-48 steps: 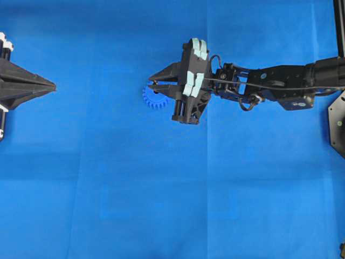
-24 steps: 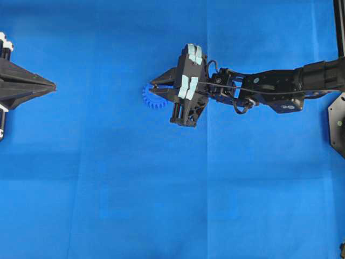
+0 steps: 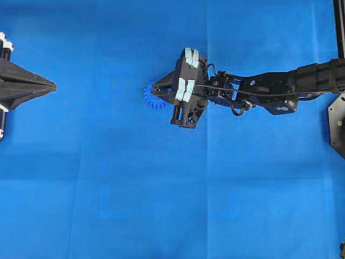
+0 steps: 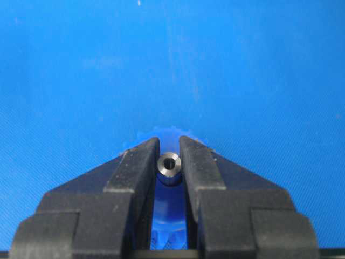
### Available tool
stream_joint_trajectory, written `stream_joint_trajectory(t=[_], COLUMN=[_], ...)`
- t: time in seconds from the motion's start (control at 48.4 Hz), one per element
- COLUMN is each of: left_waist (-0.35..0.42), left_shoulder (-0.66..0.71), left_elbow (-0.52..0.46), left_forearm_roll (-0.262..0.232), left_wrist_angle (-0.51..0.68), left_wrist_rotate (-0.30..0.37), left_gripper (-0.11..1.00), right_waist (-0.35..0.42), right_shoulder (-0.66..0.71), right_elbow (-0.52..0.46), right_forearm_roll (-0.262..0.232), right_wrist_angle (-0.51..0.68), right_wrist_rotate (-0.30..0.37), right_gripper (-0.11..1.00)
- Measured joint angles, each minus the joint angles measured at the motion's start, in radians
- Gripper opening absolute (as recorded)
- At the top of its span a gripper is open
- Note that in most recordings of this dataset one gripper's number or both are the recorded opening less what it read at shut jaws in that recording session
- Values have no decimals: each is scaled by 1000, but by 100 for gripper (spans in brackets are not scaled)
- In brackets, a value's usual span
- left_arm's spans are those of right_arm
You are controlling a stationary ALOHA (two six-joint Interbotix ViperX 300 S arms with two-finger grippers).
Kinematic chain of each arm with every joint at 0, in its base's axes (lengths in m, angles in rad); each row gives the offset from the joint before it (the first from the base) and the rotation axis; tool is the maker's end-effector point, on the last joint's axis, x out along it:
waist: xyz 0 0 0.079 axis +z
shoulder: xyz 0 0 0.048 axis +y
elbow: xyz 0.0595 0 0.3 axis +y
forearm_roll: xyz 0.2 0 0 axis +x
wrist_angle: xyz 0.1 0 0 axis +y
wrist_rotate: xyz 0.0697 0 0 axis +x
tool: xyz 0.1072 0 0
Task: Insert the shaft placed at a random location into the center hole of the small gear at another random location.
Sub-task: 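Lower the shaft into the gear's center hole with the right gripper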
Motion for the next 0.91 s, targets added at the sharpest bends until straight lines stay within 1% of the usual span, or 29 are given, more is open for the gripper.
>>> stream_joint_trajectory(t=[0.413,0.454,0.516,0.578,0.702,0.743,0.785,0.909], left_waist=[0,0,0,0,0,0,0,0], left_shoulder=[0,0,0,0,0,0,0,0], left_elbow=[0,-2,0,0,0,0,0,0], left_forearm_roll=[-2,0,-2,-2,0,0,0,0], left_wrist_angle=[0,0,0,0,0,0,0,0], left_wrist_rotate=[0,0,0,0,0,-2,0,0], left_gripper=[0,0,0,0,0,0,0,0], right_waist=[2,2,2,2,-2,-2,-2,-2], right_shoulder=[3,3,3,5,3,5,3,-8], right_elbow=[0,0,0,0,0,0,0,0], right_forearm_roll=[8,11,12,12,14,14,14,14], right_wrist_angle=[3,3,5,6,6,6,6,8], right_wrist_rotate=[2,2,0,0,2,2,-2,-5], right_gripper=[4,8,19,34,69,78,78,72])
